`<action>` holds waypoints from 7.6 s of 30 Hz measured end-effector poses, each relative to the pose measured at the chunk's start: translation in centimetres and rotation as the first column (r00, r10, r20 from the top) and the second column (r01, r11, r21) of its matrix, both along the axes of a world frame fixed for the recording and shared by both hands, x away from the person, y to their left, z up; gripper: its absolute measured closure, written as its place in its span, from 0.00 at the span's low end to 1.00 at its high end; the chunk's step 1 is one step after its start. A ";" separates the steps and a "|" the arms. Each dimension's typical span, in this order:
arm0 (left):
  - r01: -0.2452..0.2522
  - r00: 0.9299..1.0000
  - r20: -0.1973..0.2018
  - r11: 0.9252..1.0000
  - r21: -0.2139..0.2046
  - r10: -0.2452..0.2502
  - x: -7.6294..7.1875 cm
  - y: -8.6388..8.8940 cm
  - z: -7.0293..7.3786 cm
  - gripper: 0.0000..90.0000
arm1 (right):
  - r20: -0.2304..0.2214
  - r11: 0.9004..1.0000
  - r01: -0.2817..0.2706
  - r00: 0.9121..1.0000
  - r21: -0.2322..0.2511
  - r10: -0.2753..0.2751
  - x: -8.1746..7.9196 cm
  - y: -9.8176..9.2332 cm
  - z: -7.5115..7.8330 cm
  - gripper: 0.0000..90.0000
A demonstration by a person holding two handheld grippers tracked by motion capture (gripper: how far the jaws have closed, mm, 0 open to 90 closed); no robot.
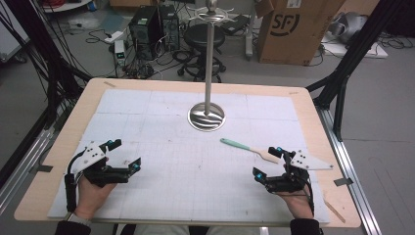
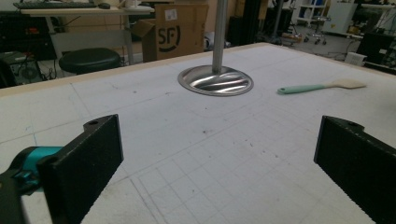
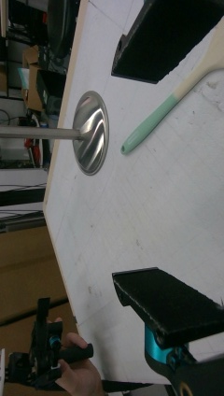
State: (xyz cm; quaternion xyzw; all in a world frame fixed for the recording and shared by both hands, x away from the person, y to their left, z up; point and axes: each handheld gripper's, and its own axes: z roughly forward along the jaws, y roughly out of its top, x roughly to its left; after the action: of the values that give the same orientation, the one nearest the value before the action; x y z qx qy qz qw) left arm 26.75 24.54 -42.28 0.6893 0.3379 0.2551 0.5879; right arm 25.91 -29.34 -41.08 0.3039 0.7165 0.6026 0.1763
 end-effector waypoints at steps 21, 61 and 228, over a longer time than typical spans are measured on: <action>-0.004 1.000 -0.017 1.000 0.022 0.004 0.0 -0.2 -0.1 0.02 | -0.064 0.996 0.023 0.998 -0.091 -0.029 2.3 -0.7 0.5 0.48; 0.007 0.999 -0.040 0.999 0.035 -0.005 0.1 -0.4 -0.3 0.02 | -0.369 0.888 -0.045 0.918 -0.458 -0.144 13.2 1.1 -2.5 0.99; -0.024 0.998 -0.058 0.999 0.037 0.026 0.3 -0.5 -0.5 0.02 | -0.019 0.996 -0.056 0.998 -0.069 0.055 13.3 4.9 11.6 0.90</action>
State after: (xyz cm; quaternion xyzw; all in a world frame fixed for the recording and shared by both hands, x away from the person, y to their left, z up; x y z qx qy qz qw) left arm 27.07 23.99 -42.80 0.7028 0.3587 0.2485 0.5618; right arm 39.19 -24.44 -29.49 0.2827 0.7468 0.5792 0.1641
